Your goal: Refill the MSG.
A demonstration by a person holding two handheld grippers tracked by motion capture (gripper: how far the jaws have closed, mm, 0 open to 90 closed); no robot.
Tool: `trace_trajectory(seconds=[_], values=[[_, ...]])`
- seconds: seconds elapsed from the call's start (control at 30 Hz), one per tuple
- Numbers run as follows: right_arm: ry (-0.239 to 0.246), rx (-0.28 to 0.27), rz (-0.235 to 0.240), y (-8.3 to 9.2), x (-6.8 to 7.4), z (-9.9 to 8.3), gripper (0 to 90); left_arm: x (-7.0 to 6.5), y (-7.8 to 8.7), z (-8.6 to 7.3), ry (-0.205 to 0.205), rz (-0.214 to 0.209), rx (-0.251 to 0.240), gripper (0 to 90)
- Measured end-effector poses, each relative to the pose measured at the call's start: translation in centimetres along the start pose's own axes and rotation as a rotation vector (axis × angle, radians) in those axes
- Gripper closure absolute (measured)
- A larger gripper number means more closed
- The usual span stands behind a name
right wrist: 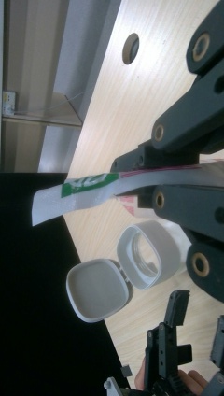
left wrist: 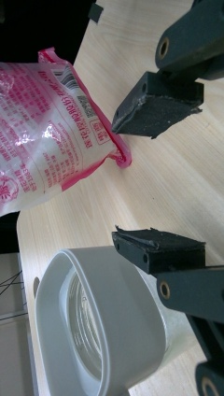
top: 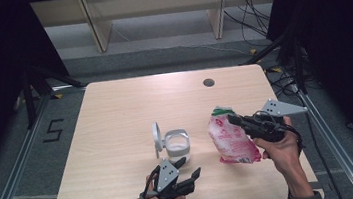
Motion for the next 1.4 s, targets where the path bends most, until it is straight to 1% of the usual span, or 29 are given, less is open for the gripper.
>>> trace_trajectory(seconds=[0.07,0.1,0.13,0.2,0.23,0.27,0.33,0.37,0.4,0.43,0.47,0.5,0.53,0.57,0.63,0.7,0.77,0.8,0.83,0.87,0.97,1.03,1.1,1.17,1.2,1.23,1.27,1.37,1.4], values=[[0.009,-0.008,-0.004,0.2,-0.2,0.0,90.0,0.1,0.0,0.0,0.0,-0.005,-0.005,41.1],[-0.011,0.004,-0.007,0.3,-0.1,-0.1,90.0,0.1,0.2,0.0,-0.003,0.003,0.004,41.1],[0.015,-0.002,-0.009,0.3,-0.4,-0.1,90.0,0.3,0.2,0.1,-0.031,-0.005,-0.001,41.1],[0.023,0.001,-0.031,0.5,-0.5,-0.1,90.0,0.4,0.3,0.1,-0.027,-0.01,-0.008,41.1],[-0.012,0.003,-0.034,0.6,-0.3,-0.3,90.0,0.4,0.4,0.1,-0.032,-0.001,0.005,41.1],[0.026,0.003,-0.027,0.6,-0.5,-0.2,90.0,0.5,0.5,0.2,-0.032,-0.004,0.002,41.2],[0.039,0.004,-0.032,0.7,-0.7,-0.2,90.0,0.6,0.4,0.2,-0.03,-0.007,-0.015,41.3],[0.003,0.014,-0.035,0.8,-0.5,-0.4,90.0,0.7,0.5,0.2,-0.036,0.0,-0.001,41.4],[0.005,0.012,-0.043,0.8,-0.6,-0.4,90.0,0.8,0.4,0.1,-0.037,0.001,0.002,41.4],[0.031,0.009,-0.046,0.9,-0.8,-0.3,90.0,0.7,0.5,0.1,-0.021,-0.001,0.004,41.4],[0.029,0.013,-0.046,0.9,-0.8,-0.4,90.0,0.7,0.5,0.0,-0.009,0.005,0.003,41.5],[0.029,0.014,-0.035,1.0,-0.8,-0.4,90.0,0.9,0.6,0.1,-0.03,0.004,0.002,41.6],[0.038,0.011,-0.043,1.0,-1.0,-0.4,90.0,0.8,0.6,0.1,-0.006,0.001,-0.011,41.6],[0.009,0.016,-0.04,1.0,-0.8,-0.5,90.0,0.9,0.7,0.1,-0.006,0.01,-0.003,41.6],[0.035,0.017,-0.047,1.1,-1.0,-0.5,90.0,1.2,0.8,0.2,-0.037,0.01,-0.002,41.4],[0.015,0.033,-0.056,1.3,-0.8,-0.7,90.0,1.2,0.9,0.2,-0.037,0.003,-0.007,41.4],[0.05,0.035,-0.055,1.2,-1.0,-0.7,90.0,1.0,1.0,0.2,-0.006,0.018,-0.002,41.2],[0.049,0.035,-0.08,1.2,-1.0,-0.6,90.0,1.2,1.0,0.2,-0.037,0.013,-0.001,41.1],[0.052,0.04,-0.077,1.2,-1.0,-0.7,90.0,1.2,1.0,0.3,-0.035,0.009,-0.008,41.1],[0.084,0.031,-0.09,1.2,-1.2,-0.6,90.0,1.1,1.1,0.2,-0.009,0.018,-0.01,41.0],[0.072,0.069,-0.107,1.2,-1.1,-0.9,90.0,1.3,1.2,0.3,-0.041,0.014,0.001,40.5],[0.103,0.08,-0.125,1.1,-1.3,-1.1,90.0,1.4,1.3,0.3,-0.043,0.018,0.002,40.4],[0.071,0.093,-0.138,1.1,-1.2,-1.4,90.0,1.4,1.3,0.3,-0.044,0.017,0.004,40.4],[0.087,0.11,-0.142,1.2,-1.4,-1.5,90.0,1.5,1.4,0.3,-0.048,0.019,0.008,40.3],[0.11,0.106,-0.145,1.2,-1.7,-1.5,90.0,1.3,1.3,0.3,-0.019,0.013,-0.007,40.4],[0.1,0.11,-0.159,1.2,-1.7,-1.7,90.0,1.3,1.3,0.3,-0.01,0.014,-0.009,40.4],[0.088,0.101,-0.158,1.0,-1.7,-1.8,90.0,1.4,1.4,0.2,-0.017,0.022,0.001,40.4],[0.086,0.135,-0.182,1.1,-1.9,-2.2,90.0,1.5,1.6,0.2,-0.022,0.028,0.006,40.3],[0.08,0.139,-0.193,1.1,-1.9,-2.3,90.0,1.7,1.6,0.3,-0.056,0.024,0.007,40.3]])
Point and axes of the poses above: each handheld gripper's, and its own axes: y roughly backward along the jaws, z roughly out of its top, x roughly to its left, the point moved 5 cm from there along -y, roughly forward along the jaws, and after that the axes turned 4 degrees about -y, right-handed, at the moved point
